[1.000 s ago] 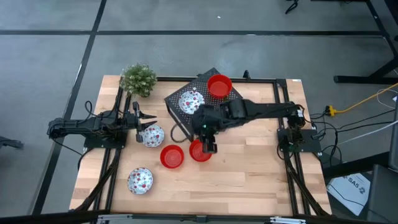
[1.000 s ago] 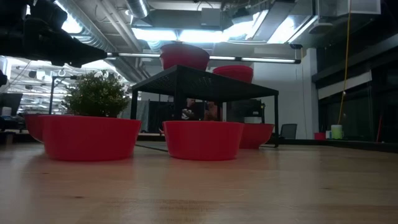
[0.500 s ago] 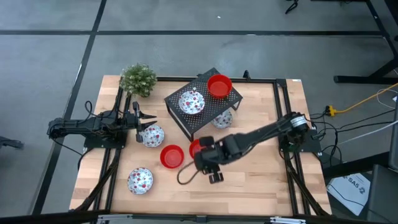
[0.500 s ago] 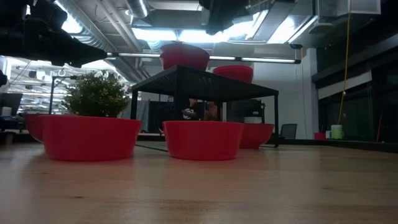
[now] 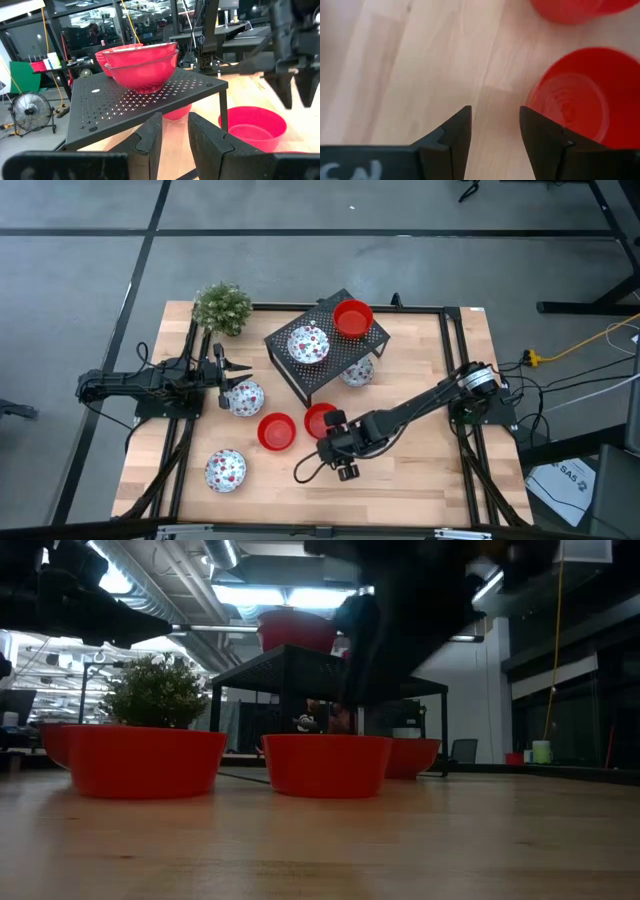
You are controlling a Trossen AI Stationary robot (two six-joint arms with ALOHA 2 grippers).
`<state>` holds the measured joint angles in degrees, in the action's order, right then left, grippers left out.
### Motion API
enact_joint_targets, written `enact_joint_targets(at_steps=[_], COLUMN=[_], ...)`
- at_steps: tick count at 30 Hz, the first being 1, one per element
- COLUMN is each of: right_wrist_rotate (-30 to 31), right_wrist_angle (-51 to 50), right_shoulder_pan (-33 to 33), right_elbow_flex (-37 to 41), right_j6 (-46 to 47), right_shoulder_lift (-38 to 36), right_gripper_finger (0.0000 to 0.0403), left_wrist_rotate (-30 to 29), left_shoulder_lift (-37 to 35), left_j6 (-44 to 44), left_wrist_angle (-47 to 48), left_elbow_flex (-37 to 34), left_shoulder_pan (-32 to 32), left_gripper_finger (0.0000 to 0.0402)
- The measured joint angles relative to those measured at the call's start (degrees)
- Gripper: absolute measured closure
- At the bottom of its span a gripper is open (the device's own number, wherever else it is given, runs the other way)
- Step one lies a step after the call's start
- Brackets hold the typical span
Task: Pick & Place Mini bowls
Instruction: Stack the red bowl on the red bowl on the shelf
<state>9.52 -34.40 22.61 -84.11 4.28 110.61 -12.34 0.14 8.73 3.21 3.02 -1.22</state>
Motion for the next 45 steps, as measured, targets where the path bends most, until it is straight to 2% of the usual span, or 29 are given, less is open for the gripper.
enact_joint_targets(at_steps=[5,9,18,25,32,38,42,45], right_wrist_rotate=[0.3,2.9,1.6,5.42,5.37,0.91,0.94,0.87], right_wrist_angle=[2.77,2.8,3.47,4.49,6.61,6.69,6.75,7.28], right_shoulder_pan=[-0.53,-0.87,-0.28,-0.83,-3.08,-4.9,-5.01,-4.98], right_elbow_flex=[4.21,4.97,0.12,-1.6,1.42,5.65,6.35,6.34], right_j6=[0.71,2.38,-1.38,-3.2,-2.56,2.84,2.94,2.92], right_shoulder_lift=[0.0,0.01,0.0,0.0,0.0,0.02,0.02,0.02], right_gripper_finger=[0.0238,0.0238,0.0238,0.0238,0.0238,0.0238,0.0239,0.0255], left_wrist_rotate=[0.0,0.0,0.0,0.0,0.0,0.0,0.0,0.0], left_shoulder_lift=[0.0,0.0,-0.01,0.0,0.0,-0.02,0.0,-0.02], left_j6=[0.0,0.0,0.0,0.0,0.0,0.0,0.0,0.0], left_wrist_angle=[0.01,0.0,0.01,0.01,-0.01,-0.01,0.01,0.01], left_elbow_flex=[-0.01,0.0,0.0,0.01,0.01,0.01,-0.01,-0.01], left_shoulder_pan=[0.01,0.0,0.0,-0.01,-0.01,-0.01,-0.01,-0.01], left_gripper_finger=[0.0313,0.0313,0.0313,0.0313,0.0313,0.0313,0.0313,0.0313])
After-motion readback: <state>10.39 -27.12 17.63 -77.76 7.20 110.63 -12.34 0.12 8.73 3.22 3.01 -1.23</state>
